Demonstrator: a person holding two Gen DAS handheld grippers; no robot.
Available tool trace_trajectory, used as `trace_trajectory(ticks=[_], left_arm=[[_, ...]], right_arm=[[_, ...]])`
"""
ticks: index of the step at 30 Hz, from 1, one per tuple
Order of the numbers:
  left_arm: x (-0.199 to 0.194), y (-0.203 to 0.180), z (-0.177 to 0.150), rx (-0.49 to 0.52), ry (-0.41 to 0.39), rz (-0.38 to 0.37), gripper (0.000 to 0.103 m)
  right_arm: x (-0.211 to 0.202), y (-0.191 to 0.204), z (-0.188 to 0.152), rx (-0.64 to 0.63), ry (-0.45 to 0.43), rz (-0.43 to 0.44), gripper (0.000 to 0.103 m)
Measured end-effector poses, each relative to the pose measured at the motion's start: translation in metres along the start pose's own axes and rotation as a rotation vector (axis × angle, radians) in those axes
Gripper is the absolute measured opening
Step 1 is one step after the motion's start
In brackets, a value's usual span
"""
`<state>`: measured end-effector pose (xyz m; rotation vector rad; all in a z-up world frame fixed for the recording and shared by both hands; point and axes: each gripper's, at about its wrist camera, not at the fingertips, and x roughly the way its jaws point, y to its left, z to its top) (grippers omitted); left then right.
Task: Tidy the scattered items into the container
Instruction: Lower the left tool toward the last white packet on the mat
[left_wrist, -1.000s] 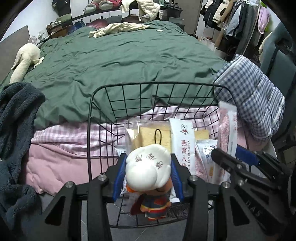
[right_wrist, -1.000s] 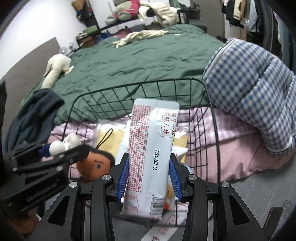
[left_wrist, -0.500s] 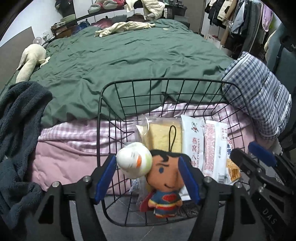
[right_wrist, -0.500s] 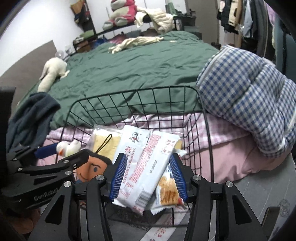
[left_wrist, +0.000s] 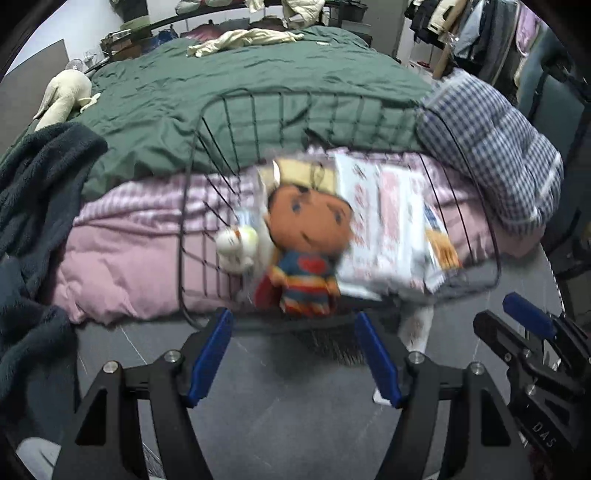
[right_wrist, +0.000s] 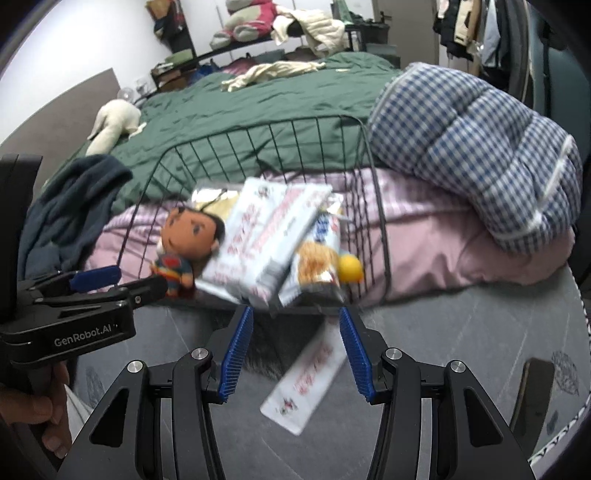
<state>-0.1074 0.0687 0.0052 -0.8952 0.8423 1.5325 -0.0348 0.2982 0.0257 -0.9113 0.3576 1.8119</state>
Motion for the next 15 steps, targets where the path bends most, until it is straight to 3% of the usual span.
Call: trace_trajectory(ticks=[6, 15], left_arm=[[-0.001, -0.028, -0.029, 0.057, -0.004, -0.003, 0.074], [0.026, -0.072, -0.057, 0.128, 0.058, -0.029, 0.074]], right_arm=[[0.003, -0.014, -0.025, 0.014, 0.047, 0.007, 0.050], [0.016, -0.052, -0.054, 0.064, 0.097, -0.039, 0.050]])
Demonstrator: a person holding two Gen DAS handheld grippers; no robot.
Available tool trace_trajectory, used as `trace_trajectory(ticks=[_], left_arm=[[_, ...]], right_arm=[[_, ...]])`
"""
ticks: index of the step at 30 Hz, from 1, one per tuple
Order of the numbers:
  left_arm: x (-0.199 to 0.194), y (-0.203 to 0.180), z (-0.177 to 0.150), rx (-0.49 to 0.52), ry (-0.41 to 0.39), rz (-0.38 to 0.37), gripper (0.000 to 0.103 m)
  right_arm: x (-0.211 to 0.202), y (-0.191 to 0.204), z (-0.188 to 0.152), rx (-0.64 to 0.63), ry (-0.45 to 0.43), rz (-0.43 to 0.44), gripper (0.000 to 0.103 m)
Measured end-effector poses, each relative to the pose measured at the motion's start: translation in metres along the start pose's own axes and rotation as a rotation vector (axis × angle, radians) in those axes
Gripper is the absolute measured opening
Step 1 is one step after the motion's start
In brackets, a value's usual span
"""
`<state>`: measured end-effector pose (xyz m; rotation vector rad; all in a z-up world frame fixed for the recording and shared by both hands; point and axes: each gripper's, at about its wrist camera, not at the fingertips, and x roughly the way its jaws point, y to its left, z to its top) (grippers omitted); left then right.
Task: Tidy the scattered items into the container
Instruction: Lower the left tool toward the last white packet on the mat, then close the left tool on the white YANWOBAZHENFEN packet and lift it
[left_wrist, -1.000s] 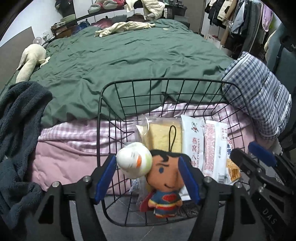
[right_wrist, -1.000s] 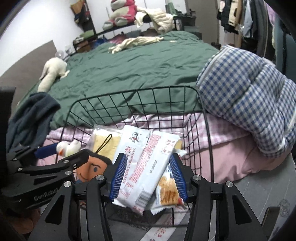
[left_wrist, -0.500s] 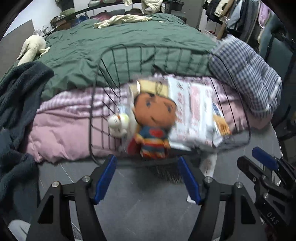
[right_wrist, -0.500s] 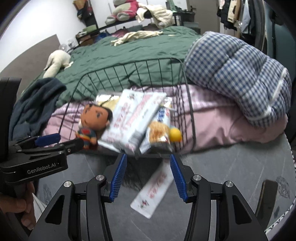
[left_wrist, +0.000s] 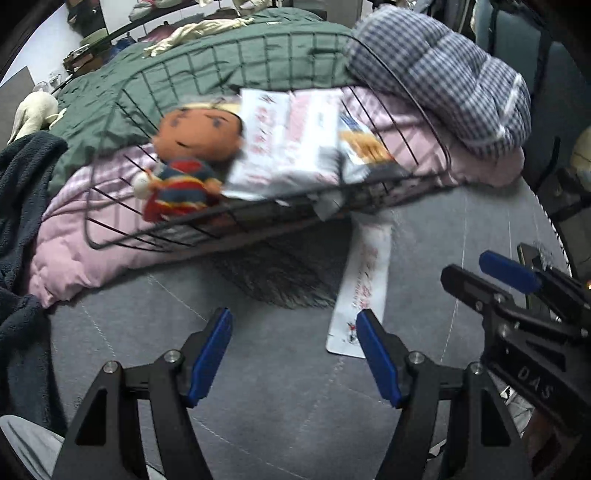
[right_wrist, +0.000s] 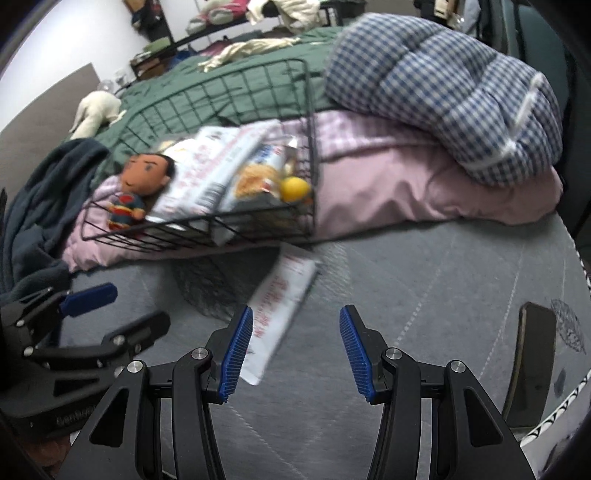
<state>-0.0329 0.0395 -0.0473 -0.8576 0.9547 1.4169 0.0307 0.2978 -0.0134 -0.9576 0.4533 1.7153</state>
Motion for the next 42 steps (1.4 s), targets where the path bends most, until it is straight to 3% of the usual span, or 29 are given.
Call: trace_trajectory(ticks=[13, 24, 25, 26, 27, 31, 33, 34, 42], left_arm=[[0.064, -0.039, -0.001, 0.078, 0.054, -0.011, 0.074], [0.085, -0.041, 0.009, 0.053, 0.042, -0.019, 0.073], [0.085, -0.042, 0.009, 0.050, 0.037, -0.027, 0.068], [0.086, -0.042, 0.009, 0.045, 0.042, -0.053, 0.054], [0.086, -0.043, 0.010, 0.042, 0.049, -0.082, 0.047], [0.084, -0.046, 0.011, 0.049, 0.049, -0.073, 0.035], [0.082, -0.042, 0.011, 0.036, 0.047, -0.064, 0.020], [0.081, -0.038, 0.012, 0.029, 0.048, -0.054, 0.004], [0.079, -0.008, 0.004, -0.006, 0.086, -0.028, 0.004]], right_arm=[[0.038, -0.021, -0.003, 0.048, 0.062, -0.007, 0.050], [0.060, -0.036, -0.007, 0.068, 0.098, -0.036, 0.050], [0.062, -0.038, -0.007, 0.077, 0.100, -0.032, 0.050], [0.062, -0.040, -0.007, 0.087, 0.099, -0.028, 0.050], [0.063, -0.041, -0.007, 0.092, 0.098, -0.028, 0.050], [0.062, -0.041, -0.007, 0.091, 0.098, -0.030, 0.050], [0.062, -0.039, -0.006, 0.088, 0.099, -0.029, 0.050], [0.062, -0.038, -0.005, 0.085, 0.098, -0.029, 0.050], [0.060, -0.020, -0.006, 0.050, 0.101, -0.020, 0.050]])
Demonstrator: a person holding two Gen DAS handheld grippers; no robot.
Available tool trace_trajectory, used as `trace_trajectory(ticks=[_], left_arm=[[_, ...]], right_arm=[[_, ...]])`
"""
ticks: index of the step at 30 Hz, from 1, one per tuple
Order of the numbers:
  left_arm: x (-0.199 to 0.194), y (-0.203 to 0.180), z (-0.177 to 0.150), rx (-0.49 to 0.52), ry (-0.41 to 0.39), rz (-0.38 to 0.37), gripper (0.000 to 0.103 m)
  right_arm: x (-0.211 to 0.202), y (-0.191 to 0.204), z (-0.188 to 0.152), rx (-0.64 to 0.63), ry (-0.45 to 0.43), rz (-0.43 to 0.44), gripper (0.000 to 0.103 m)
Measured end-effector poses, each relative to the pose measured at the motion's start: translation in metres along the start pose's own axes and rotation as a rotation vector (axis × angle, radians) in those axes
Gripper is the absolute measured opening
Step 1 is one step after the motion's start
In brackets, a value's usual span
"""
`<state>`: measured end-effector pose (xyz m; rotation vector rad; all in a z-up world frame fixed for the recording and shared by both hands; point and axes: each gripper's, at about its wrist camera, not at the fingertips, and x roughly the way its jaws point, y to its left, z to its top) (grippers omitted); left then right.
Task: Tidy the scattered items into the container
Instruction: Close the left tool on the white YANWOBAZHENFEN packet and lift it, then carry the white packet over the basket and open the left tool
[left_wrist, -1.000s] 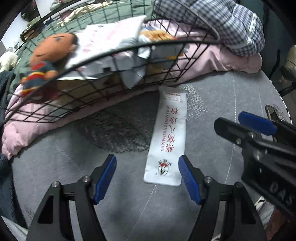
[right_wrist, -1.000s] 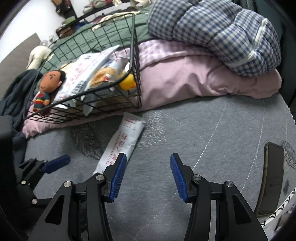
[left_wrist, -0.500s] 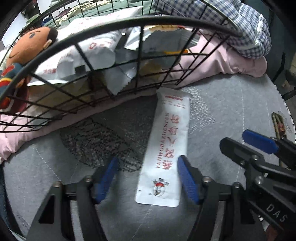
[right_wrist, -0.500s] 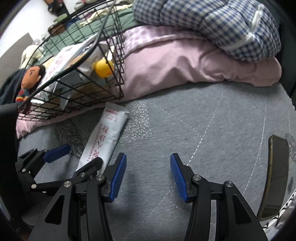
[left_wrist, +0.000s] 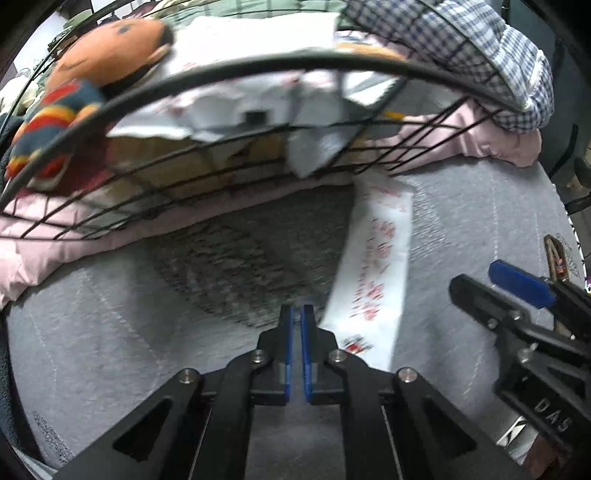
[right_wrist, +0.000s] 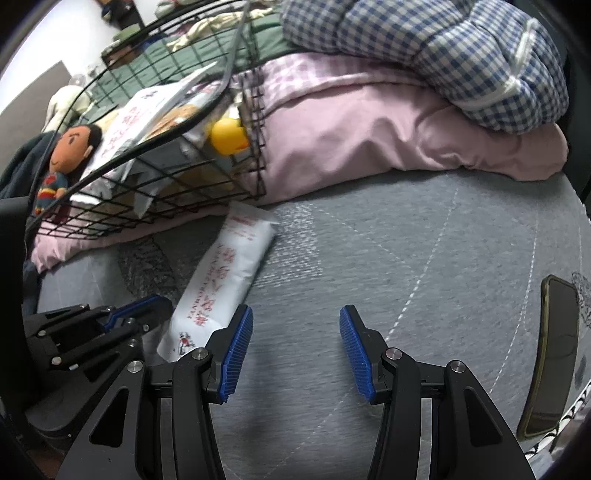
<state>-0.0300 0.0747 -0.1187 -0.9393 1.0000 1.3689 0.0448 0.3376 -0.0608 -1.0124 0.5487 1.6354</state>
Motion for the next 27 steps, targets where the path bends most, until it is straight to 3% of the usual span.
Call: trace_trajectory(ticks=[3, 4, 5, 7, 10, 15, 20, 21, 23, 27], left_arm=[[0.001, 0.001, 0.001, 0.007, 0.030, -0.009, 0.009], [-0.002, -0.001, 0.003, 0.010, 0.022, -0.015, 0.022], [-0.006, -0.005, 0.004, 0.016, 0.008, -0.019, 0.047], [-0.013, -0.017, 0.008, 0.046, -0.040, -0.005, 0.070], [-0.014, -0.037, 0.014, 0.105, -0.068, 0.020, 0.070], [0.010, -0.063, 0.020, 0.148, -0.025, 0.026, 0.071], [0.022, -0.066, 0.023, 0.132, -0.047, 0.021, 0.077], [0.023, -0.062, 0.024, 0.107, -0.048, 0.001, 0.076], [0.021, -0.060, 0.023, 0.095, -0.042, -0.005, 0.053], [0.017, -0.058, 0.019, 0.108, -0.017, -0.006, 0.046]], right_arm=[[-0.002, 0.006, -0.001, -0.013, -0.002, 0.000, 0.050], [-0.003, 0.007, -0.002, -0.016, -0.002, -0.003, 0.050], [-0.004, 0.005, -0.002, -0.013, -0.001, -0.008, 0.050], [-0.007, -0.001, -0.001, -0.003, 0.001, -0.014, 0.050], [-0.012, -0.014, 0.000, 0.015, -0.007, -0.038, 0.050], [-0.017, -0.042, 0.001, 0.058, -0.002, -0.060, 0.050], [-0.020, -0.061, -0.002, 0.075, 0.000, -0.064, 0.050], [-0.020, -0.062, -0.004, 0.076, 0.001, -0.065, 0.050], [-0.016, -0.060, -0.006, 0.075, 0.004, -0.066, 0.050], [-0.014, -0.057, -0.009, 0.090, 0.004, -0.049, 0.050]])
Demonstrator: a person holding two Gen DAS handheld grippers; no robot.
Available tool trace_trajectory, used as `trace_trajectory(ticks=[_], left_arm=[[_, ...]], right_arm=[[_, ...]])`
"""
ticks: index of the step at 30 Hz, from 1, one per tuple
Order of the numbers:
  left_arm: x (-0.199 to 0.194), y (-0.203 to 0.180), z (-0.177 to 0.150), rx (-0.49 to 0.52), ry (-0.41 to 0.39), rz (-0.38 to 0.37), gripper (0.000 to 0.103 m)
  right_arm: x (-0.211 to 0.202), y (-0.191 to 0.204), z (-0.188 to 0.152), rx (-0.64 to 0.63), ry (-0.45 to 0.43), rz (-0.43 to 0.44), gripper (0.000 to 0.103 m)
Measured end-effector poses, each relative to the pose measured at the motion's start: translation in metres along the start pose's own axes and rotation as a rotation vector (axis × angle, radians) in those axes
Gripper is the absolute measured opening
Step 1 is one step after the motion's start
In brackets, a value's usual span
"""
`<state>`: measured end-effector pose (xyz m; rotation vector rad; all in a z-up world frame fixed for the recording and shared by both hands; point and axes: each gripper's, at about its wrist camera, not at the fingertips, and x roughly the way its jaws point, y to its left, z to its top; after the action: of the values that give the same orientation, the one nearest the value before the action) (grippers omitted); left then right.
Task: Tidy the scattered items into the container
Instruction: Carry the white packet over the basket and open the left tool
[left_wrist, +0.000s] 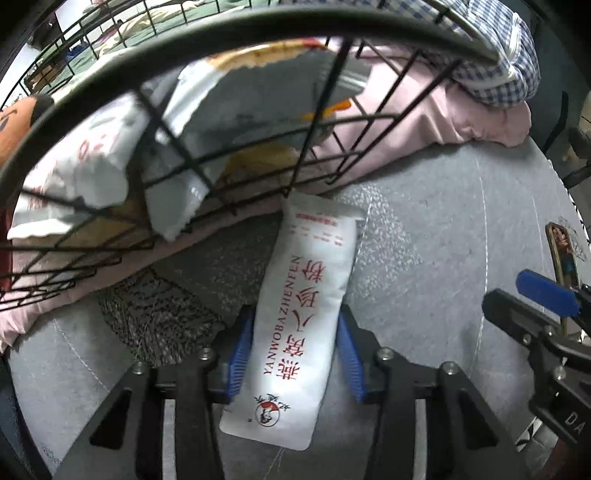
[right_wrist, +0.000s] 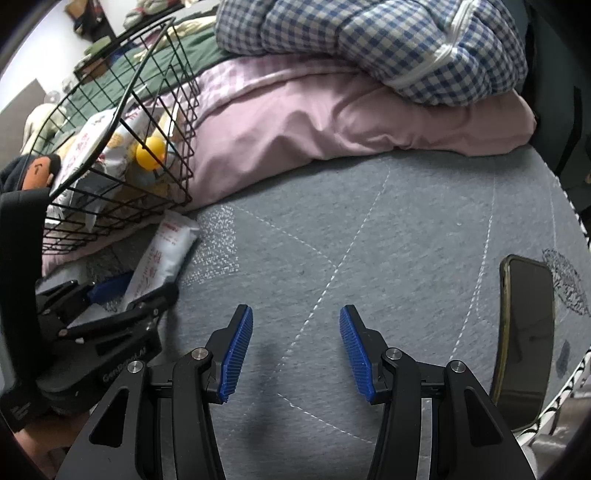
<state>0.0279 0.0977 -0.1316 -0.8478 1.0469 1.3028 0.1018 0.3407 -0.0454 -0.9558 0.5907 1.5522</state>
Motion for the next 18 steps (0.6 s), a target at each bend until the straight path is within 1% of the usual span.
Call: trace_trajectory(ticks=[3, 8, 11, 13, 15, 16, 17, 18], left_arm=[[-0.010, 0.015, -0.010, -0.045, 0.011, -0.011, 0.045], [-0.040, 0.043, -0.036, -0.079, 0.004, -0.008, 0.045], [-0.060, 0.057, -0.052, -0.091, -0.001, -0.012, 0.045], [-0.074, 0.065, -0.060, -0.099, -0.019, -0.010, 0.045], [-0.084, 0.092, -0.064, -0.108, -0.037, -0.009, 0.045], [-0.092, 0.098, -0.066, -0.116, -0.049, -0.007, 0.045], [-0.104, 0.086, -0.077, -0.122, -0.060, -0.008, 0.045], [-0.111, 0.087, -0.080, -0.127, -0.073, -0.008, 0.045]], right_arm=[[-0.001, 0.010, -0.002, -0.016, -0.005, 0.010, 0.050], [-0.006, 0.029, -0.008, -0.041, -0.012, 0.028, 0.050], [-0.008, 0.047, -0.013, -0.066, -0.012, 0.050, 0.050], [-0.013, 0.064, -0.020, -0.103, -0.015, 0.068, 0.050], [-0.016, 0.078, -0.027, -0.131, -0.013, 0.080, 0.050], [-0.017, 0.084, -0.029, -0.141, -0.013, 0.087, 0.050], [-0.019, 0.089, -0.031, -0.150, -0.015, 0.092, 0.050], [-0.022, 0.094, -0.033, -0.158, -0.017, 0.095, 0.050]])
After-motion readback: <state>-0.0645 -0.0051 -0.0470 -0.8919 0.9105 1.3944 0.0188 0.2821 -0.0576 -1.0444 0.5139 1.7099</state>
